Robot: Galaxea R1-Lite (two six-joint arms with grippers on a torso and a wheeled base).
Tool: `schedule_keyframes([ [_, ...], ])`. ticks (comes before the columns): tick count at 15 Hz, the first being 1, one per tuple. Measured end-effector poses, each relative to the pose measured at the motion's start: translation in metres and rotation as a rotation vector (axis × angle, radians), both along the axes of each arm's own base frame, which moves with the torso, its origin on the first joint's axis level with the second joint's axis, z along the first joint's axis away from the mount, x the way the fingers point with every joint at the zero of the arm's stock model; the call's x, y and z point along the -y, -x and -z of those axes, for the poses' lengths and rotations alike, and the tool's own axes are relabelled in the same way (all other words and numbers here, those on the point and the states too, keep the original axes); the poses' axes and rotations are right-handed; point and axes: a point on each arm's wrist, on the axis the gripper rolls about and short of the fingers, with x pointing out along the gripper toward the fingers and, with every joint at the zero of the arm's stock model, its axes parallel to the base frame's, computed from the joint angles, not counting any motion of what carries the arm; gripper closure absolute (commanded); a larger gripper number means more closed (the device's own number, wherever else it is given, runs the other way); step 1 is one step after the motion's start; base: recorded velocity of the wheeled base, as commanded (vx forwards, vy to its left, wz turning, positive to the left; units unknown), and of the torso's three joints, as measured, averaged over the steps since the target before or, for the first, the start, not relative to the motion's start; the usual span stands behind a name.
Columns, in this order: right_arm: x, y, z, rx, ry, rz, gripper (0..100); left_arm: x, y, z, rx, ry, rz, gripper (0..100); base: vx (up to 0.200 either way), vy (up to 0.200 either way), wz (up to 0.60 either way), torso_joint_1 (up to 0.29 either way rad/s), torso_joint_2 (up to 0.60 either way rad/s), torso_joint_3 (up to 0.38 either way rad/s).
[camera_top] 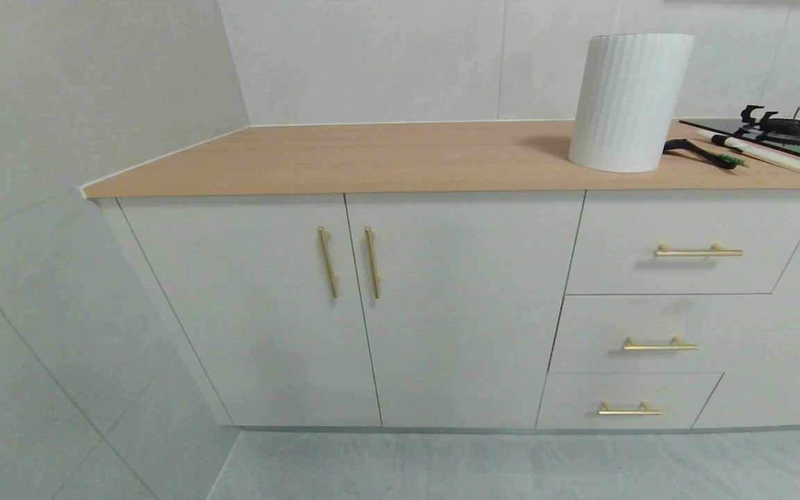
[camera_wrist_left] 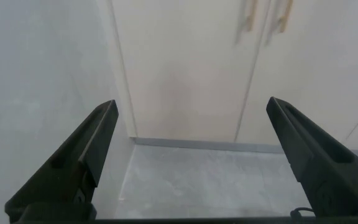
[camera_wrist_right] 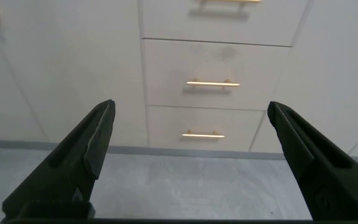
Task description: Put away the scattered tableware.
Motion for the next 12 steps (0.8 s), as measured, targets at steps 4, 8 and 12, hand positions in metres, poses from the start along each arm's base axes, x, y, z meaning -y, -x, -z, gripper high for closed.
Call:
schedule_keyframes([
  [4, 0.0000, 0.0000, 0.0000, 0.000, -0.003, 0.000, 0, 0.0000, 0.0000, 0.0000, 0.000, -0.003, 0.002, 0, 0.000, -0.200, 0.00, 0.002, 0.00, 0.001],
  [8, 0.0000, 0.0000, 0.0000, 0.000, -0.003, 0.000, 0, 0.0000, 0.0000, 0.0000, 0.000, -0.003, 0.002, 0, 0.000, -0.200, 0.00, 0.005, 0.00, 0.004],
  [12, 0.0000, -0.0001, 0.0001, -0.002, -0.003, 0.000, 0, 0.0001, 0.0000, -0.0002, 0.001, -0.002, 0.001, 0, 0.000, 0.000, 0.00, 0.000, 0.00, 0.000],
])
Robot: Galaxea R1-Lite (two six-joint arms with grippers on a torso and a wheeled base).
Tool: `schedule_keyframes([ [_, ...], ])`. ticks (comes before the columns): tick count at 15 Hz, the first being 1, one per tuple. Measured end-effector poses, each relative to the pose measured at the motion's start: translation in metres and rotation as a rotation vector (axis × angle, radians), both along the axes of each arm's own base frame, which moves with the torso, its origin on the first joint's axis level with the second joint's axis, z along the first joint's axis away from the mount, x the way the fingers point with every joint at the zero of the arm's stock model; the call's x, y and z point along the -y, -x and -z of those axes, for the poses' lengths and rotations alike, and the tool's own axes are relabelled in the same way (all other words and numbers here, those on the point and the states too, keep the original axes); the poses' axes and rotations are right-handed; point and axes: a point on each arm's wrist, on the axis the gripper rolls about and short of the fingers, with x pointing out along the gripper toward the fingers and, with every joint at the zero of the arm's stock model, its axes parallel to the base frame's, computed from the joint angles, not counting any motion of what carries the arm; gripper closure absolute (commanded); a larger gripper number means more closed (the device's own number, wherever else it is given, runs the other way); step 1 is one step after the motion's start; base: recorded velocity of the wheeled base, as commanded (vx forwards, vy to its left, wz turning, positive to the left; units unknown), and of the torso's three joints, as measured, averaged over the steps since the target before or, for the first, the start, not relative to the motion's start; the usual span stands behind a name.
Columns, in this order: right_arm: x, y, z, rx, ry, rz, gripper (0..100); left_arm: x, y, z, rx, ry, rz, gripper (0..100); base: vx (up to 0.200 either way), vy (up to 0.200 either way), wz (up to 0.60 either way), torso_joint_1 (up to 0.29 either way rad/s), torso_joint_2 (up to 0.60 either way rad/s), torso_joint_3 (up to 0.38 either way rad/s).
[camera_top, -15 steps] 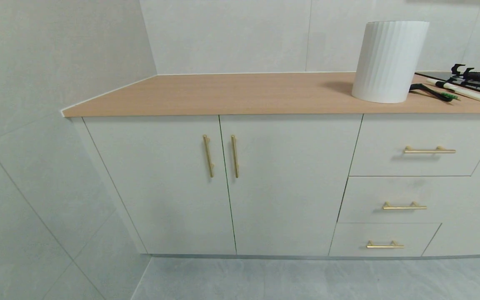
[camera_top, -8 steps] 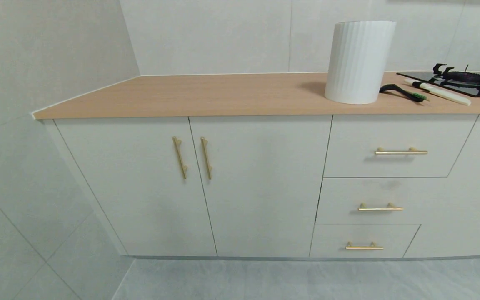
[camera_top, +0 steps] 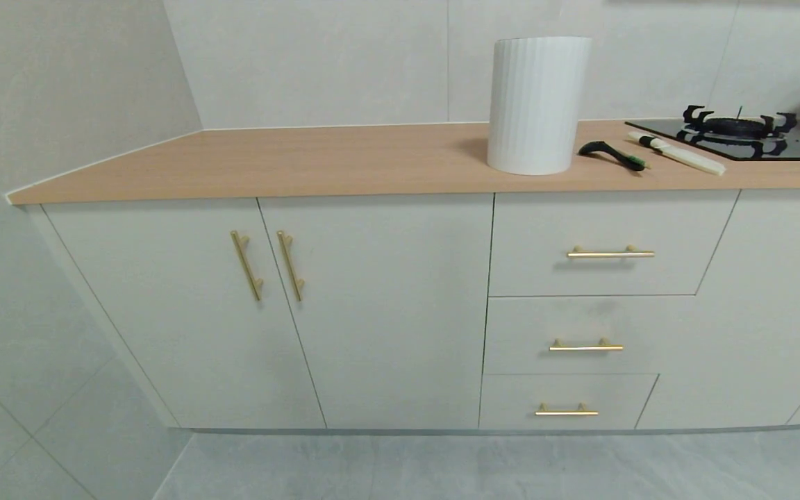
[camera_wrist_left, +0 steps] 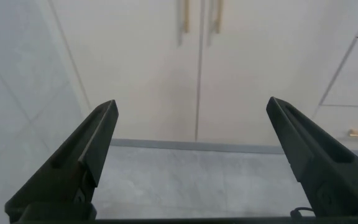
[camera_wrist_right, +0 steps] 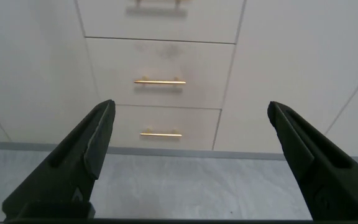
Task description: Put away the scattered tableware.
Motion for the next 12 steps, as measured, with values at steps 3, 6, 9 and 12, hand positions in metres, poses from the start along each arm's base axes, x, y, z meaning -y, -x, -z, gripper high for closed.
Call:
schedule_keyframes([
  [3, 0.0000, 0.0000, 0.0000, 0.000, 0.001, 0.000, 0, 0.0000, 0.0000, 0.0000, 0.000, 0.000, 0.000, 0, 0.067, 0.000, 0.00, -0.001, 0.00, 0.001],
  [6, -0.0001, -0.0001, -0.0002, 0.001, 0.001, 0.000, 0, 0.0000, 0.0000, 0.0002, -0.001, 0.001, 0.000, 0, 0.200, 0.000, 0.00, -0.001, 0.00, 0.002],
  [9, -0.0001, -0.0001, -0.0001, 0.000, 0.002, -0.001, 0, -0.0001, 0.0000, 0.0000, -0.001, 0.006, 0.000, 0, 0.067, 0.000, 0.00, 0.002, 0.00, -0.001],
  [12, -0.0001, -0.0001, -0.0001, 0.000, 0.002, -0.002, 0, -0.0001, 0.0000, 0.0001, -0.001, 0.007, -0.001, 0, 0.000, 0.000, 0.00, 0.000, 0.00, 0.000],
])
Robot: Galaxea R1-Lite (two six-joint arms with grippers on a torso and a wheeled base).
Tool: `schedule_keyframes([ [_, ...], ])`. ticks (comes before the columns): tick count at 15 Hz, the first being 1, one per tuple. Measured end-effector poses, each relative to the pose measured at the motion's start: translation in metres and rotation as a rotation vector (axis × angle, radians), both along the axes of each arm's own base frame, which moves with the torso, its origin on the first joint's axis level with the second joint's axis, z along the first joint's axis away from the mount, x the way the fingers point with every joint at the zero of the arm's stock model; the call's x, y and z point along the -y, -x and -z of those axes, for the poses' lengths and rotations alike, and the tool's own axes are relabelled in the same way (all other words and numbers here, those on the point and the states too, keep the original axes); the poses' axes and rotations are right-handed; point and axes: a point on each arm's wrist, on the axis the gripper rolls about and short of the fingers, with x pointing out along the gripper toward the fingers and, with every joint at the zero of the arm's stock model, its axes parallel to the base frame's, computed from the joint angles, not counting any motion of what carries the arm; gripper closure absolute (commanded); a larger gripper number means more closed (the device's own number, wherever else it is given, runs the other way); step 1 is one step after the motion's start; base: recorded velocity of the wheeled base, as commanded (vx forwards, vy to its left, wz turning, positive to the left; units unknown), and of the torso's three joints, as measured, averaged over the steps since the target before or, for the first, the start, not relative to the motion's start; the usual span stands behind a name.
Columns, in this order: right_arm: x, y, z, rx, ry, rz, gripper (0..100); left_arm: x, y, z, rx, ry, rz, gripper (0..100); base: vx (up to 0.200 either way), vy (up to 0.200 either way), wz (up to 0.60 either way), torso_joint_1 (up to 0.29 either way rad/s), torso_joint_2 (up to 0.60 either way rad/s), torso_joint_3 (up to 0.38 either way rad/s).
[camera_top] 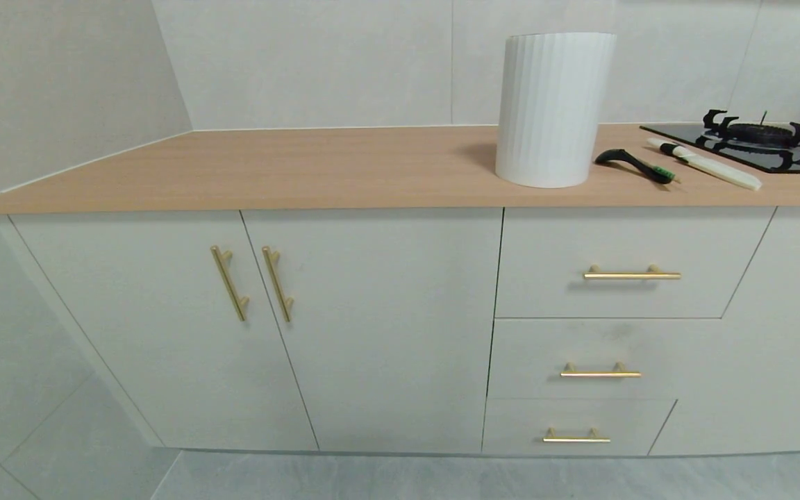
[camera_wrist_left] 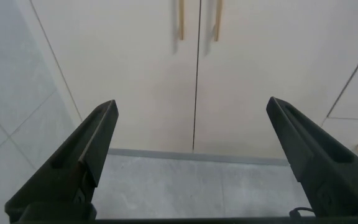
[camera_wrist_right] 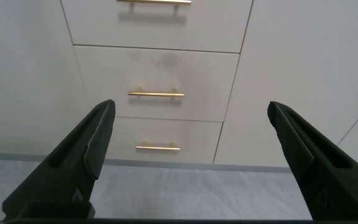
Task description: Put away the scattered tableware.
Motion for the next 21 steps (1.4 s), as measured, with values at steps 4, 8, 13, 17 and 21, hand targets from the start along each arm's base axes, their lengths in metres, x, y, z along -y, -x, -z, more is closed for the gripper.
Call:
schedule_keyframes([
  [4, 0.000, 0.000, 0.000, 0.001, 0.000, 0.000, 0, 0.000, 0.000, 0.000, 0.000, 0.001, 0.000, 0, 0.000, 0.000, 0.00, 0.000, 0.00, 0.000],
  [8, 0.000, 0.000, -0.002, 0.023, 0.000, 0.015, 0, 0.000, 0.000, 0.000, 0.000, 0.001, 0.000, 0, 0.000, 0.000, 0.00, 0.000, 0.00, 0.000],
  [13, 0.000, 0.001, -0.037, 0.053, -0.014, 0.000, 0, 0.000, 0.000, 0.000, 0.000, 0.001, 0.000, 0, 0.000, 0.000, 0.00, 0.000, 0.00, 0.000],
  [17, -0.001, -0.016, -0.048, -0.073, -0.017, -0.029, 0, 0.000, 0.000, 0.000, 0.000, 0.001, 0.000, 0, 0.000, 0.000, 0.00, 0.000, 0.00, 0.000],
  [21, -0.003, -0.050, -0.074, -0.220, -0.077, -0.134, 0, 0.000, 0.000, 0.000, 0.000, 0.001, 0.001, 0, 0.000, 0.000, 0.00, 0.000, 0.00, 0.000],
])
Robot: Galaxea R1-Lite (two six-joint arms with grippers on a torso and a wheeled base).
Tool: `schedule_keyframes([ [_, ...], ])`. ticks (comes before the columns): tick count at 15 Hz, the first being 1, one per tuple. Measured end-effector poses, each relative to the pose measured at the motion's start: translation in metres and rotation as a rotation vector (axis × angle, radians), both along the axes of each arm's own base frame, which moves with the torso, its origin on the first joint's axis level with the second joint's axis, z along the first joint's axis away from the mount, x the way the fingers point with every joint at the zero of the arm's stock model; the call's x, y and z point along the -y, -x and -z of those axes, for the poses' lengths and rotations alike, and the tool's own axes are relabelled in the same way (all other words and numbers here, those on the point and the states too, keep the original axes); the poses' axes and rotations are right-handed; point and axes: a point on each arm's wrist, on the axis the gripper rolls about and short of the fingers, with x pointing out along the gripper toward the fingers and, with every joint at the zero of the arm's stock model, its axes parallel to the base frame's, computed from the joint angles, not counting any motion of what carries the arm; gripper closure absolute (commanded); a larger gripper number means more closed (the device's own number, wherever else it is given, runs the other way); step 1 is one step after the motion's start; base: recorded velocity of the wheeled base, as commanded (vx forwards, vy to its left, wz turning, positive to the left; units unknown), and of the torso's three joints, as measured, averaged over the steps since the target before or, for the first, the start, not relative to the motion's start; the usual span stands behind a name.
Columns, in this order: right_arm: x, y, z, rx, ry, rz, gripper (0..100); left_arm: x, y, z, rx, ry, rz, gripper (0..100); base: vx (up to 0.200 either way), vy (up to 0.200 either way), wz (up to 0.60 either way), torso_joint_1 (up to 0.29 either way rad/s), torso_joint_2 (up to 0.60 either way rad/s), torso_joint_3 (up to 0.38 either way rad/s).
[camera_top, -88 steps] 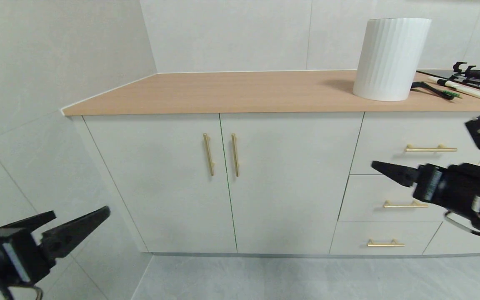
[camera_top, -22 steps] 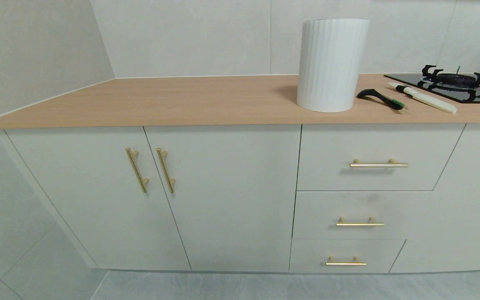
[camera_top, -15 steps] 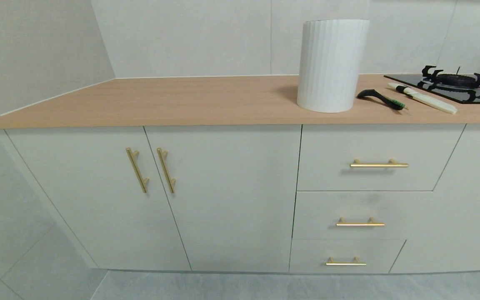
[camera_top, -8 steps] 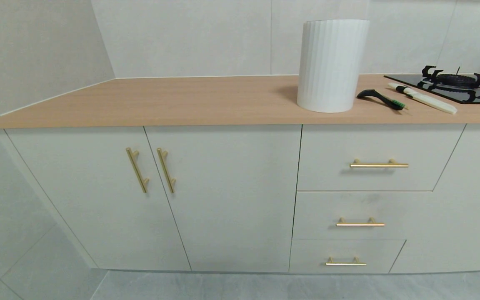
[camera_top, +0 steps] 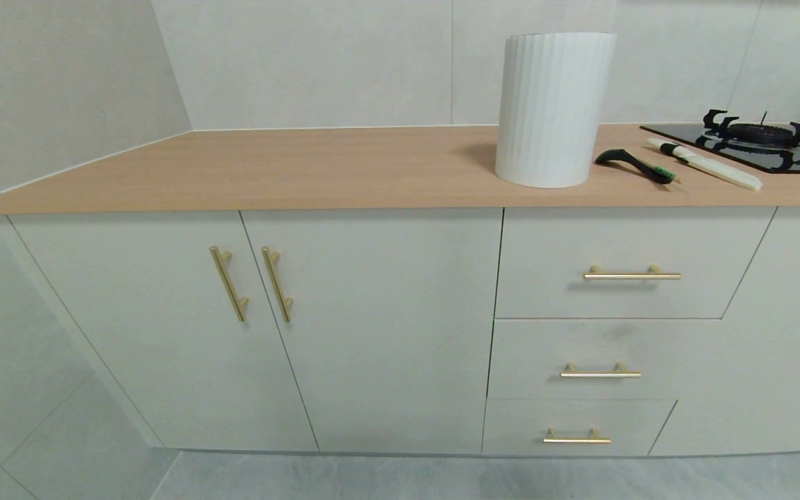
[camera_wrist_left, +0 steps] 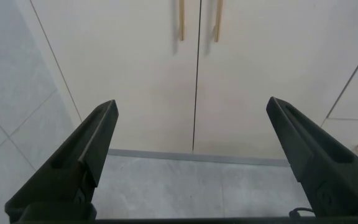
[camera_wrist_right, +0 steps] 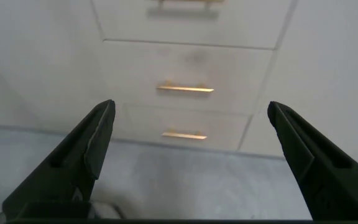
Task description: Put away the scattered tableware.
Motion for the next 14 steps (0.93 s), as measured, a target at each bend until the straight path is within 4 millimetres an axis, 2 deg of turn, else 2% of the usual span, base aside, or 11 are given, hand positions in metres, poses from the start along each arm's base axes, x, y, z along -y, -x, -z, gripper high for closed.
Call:
schedule_keyframes([
  [3, -0.001, -0.045, -0.021, -0.141, -0.024, -0.027, 0, 0.000, 0.000, 0.000, 0.000, 0.000, 0.000, 0, 0.000, 0.000, 0.00, 0.000, 0.00, 0.000],
  [6, 0.000, -0.098, -0.027, -0.267, -0.034, -0.031, 0, 0.000, 0.000, 0.000, 0.000, 0.000, 0.000, 0, 0.000, 0.000, 0.00, 0.000, 0.00, 0.000],
  [8, 0.000, -0.133, -0.020, -0.331, -0.030, -0.032, 0, 0.000, 0.000, 0.000, 0.000, 0.000, 0.000, 0, 0.000, 0.000, 0.00, 0.000, 0.00, 0.000],
  [10, 0.001, -0.167, -0.003, -0.390, -0.026, -0.035, 0, 0.000, 0.000, 0.000, 0.000, 0.000, -0.001, 0, 0.000, 0.000, 0.00, 0.000, 0.00, 0.000],
  [14, 0.001, -0.215, 0.038, -0.442, -0.020, -0.033, 0, 0.000, 0.000, 0.000, 0.000, 0.000, 0.000, 0, 0.000, 0.000, 0.00, 0.000, 0.00, 0.000],
])
